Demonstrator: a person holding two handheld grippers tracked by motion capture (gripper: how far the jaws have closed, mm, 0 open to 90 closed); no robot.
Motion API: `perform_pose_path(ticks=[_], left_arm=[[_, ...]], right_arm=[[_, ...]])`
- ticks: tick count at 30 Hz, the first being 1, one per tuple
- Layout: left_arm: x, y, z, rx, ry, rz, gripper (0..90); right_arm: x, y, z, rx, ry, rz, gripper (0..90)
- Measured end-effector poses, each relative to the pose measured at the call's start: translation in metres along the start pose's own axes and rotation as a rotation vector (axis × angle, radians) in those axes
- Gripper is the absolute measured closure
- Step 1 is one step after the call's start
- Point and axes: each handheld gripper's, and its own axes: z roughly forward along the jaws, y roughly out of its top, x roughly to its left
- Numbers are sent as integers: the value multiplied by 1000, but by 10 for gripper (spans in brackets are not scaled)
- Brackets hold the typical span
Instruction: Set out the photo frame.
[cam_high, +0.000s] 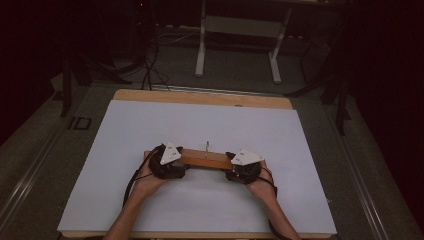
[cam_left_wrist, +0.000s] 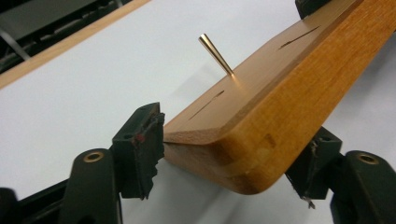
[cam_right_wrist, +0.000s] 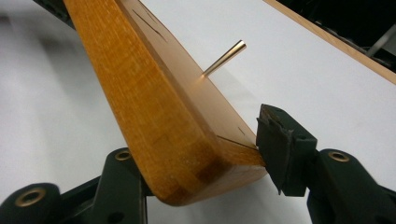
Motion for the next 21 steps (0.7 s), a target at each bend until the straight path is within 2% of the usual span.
perform_pose_path(ticks=[3,4,16,21], left_arm=[[-1,1,0,-15,4,14,406],[-4,4,1,-16,2,33,418],[-5,7,0,-3,2,56,450],[-4,9,0,-14,2,46,480]], right_arm=[[-1,1,0,2,3,5,490],[-4,2,-1,-2,10,9,485],[-8,2,-2,5,32,12,482],[-11,1,-1,-28,21,64,439]])
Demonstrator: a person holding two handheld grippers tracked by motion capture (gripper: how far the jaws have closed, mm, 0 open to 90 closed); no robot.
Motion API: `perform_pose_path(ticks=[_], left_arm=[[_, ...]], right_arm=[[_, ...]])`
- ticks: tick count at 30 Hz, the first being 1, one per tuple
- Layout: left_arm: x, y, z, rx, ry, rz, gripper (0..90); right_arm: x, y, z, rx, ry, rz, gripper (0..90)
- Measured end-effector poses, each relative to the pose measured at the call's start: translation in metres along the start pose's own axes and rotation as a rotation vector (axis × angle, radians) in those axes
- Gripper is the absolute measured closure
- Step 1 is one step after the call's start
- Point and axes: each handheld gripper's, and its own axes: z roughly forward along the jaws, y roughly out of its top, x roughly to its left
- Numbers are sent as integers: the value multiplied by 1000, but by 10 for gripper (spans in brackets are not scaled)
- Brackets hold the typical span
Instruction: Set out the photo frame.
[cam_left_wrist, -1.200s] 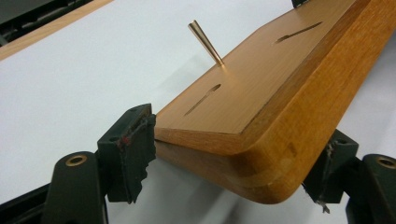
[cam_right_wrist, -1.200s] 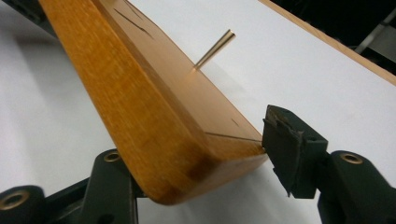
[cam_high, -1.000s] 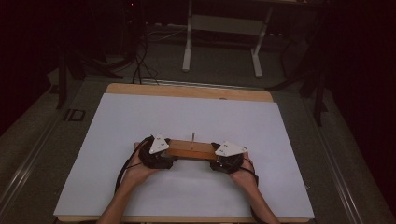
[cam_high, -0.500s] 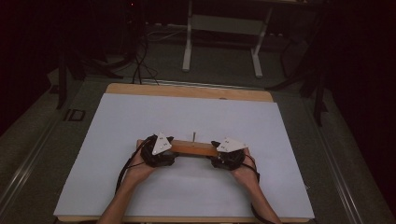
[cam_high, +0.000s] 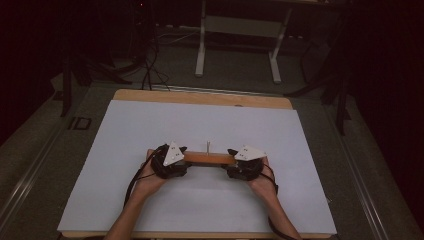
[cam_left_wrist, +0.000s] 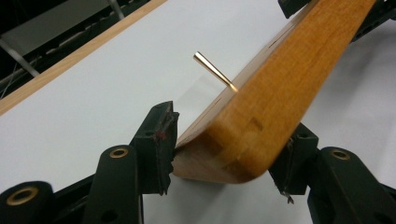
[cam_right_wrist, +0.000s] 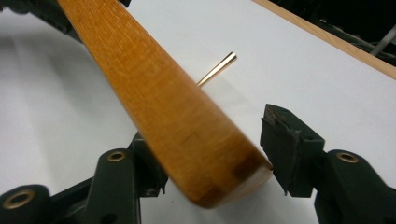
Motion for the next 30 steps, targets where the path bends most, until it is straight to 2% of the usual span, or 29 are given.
perform_pose_path(ticks=[8,14,20,25,27,30], left_arm=[[1,2,1,-5,7,-9,494],[0,3,1,-1,6,-3,502],[1,4,-3,-2,-18,-12,523],[3,4,-8,-15,-67,-49,568],[3,3,-8,-16,-69,-47,571],[2,4,-9,-10,-66,-42,571]], right_arm=[[-5,1,1,-14,5,36,423],[-6,4,-1,10,14,39,429],[-8,5,-3,12,31,45,434],[-11,5,-9,-4,71,85,447],[-12,4,-10,-10,83,99,451],[-11,4,-11,-5,85,95,451]])
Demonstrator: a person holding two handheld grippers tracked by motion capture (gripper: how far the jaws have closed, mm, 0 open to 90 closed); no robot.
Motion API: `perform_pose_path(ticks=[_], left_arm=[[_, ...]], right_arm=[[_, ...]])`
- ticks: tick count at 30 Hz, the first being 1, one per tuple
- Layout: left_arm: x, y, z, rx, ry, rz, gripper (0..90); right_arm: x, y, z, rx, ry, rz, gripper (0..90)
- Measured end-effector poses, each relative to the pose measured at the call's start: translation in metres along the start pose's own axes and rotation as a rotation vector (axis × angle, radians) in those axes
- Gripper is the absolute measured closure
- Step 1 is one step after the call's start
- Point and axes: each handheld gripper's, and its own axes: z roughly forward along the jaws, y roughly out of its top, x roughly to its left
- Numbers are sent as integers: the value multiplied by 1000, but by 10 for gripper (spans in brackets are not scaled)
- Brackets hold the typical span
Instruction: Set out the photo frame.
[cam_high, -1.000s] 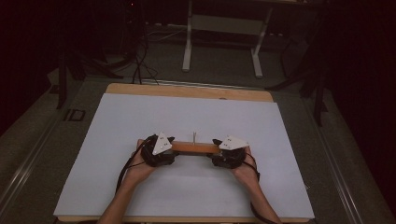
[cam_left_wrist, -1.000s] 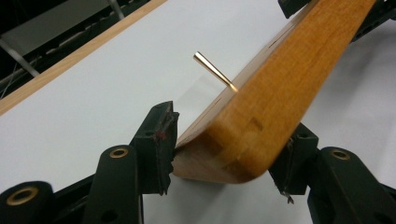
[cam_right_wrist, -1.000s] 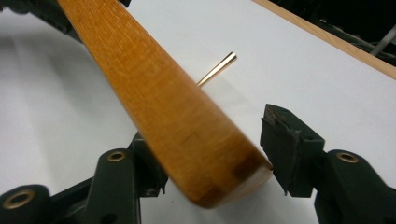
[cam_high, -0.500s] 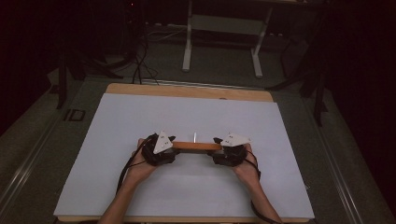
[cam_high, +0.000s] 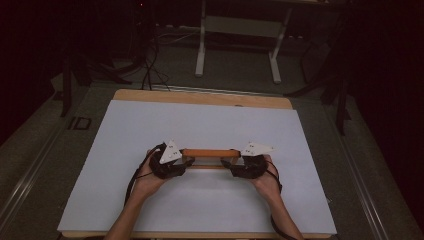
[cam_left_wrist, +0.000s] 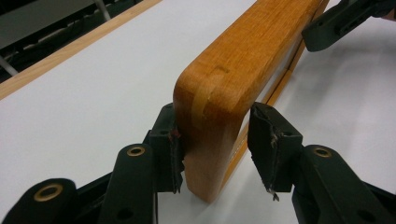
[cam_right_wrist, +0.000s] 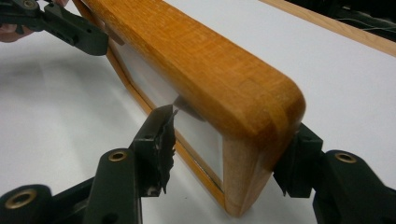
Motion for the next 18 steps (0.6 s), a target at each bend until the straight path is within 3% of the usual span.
perform_pose_path(ticks=[12,18], left_arm=[[0,2,-5,20,-39,-33,573],[3,0,-8,18,-86,-91,573]], right_arm=[[2,-1,-5,8,38,35,467],[3,-2,-7,14,69,68,481]])
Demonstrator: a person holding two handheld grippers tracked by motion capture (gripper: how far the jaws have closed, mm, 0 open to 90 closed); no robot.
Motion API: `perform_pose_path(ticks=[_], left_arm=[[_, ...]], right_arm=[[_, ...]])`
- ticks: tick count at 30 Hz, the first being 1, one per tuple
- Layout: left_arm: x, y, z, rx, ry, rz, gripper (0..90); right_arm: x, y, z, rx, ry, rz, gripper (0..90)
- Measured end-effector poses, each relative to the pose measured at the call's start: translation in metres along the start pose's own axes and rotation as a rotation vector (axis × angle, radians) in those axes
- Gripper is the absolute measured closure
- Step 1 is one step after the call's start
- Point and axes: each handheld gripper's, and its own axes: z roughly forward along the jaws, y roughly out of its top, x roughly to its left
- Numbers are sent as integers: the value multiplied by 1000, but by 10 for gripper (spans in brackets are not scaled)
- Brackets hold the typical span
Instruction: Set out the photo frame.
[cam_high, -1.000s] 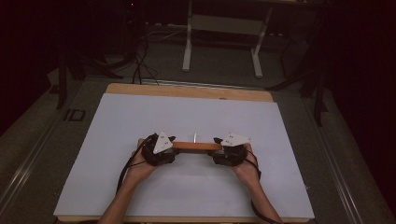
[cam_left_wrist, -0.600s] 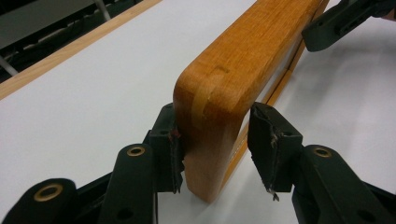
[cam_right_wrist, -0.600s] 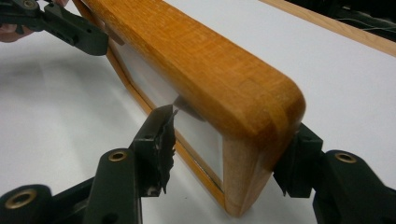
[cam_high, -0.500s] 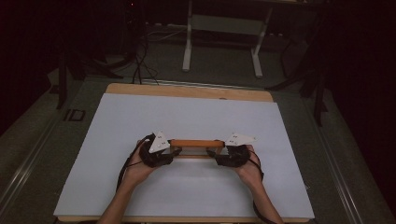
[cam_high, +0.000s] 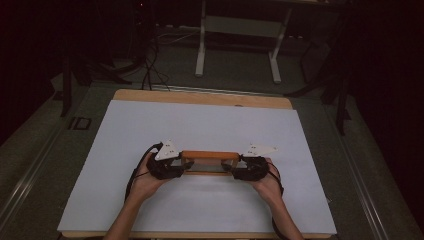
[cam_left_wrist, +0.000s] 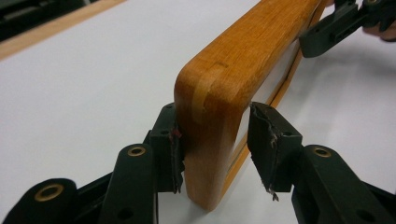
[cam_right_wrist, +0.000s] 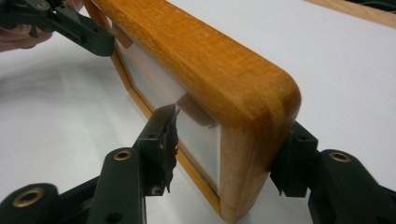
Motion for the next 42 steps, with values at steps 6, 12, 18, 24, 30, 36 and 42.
perform_pose_path(ticks=[6,12,18,24,30,36,42], left_arm=[[7,-2,1,-10,-72,-111,572],[8,-2,1,-5,-99,-142,579],[10,-2,2,-1,-102,-167,579],[10,-2,7,-8,-56,-173,548],[10,-3,8,6,-24,-156,554],[10,-3,5,-2,-25,-149,500],[10,-3,6,5,-11,-155,459]], right_arm=[[0,-1,-4,8,15,37,495],[-2,-1,-5,18,39,71,500],[-5,-1,-5,26,64,101,506],[-12,-3,0,-6,70,126,499],[-16,-3,4,-12,65,126,484],[-15,-5,6,1,43,112,422],[-16,-4,5,-15,25,116,387]])
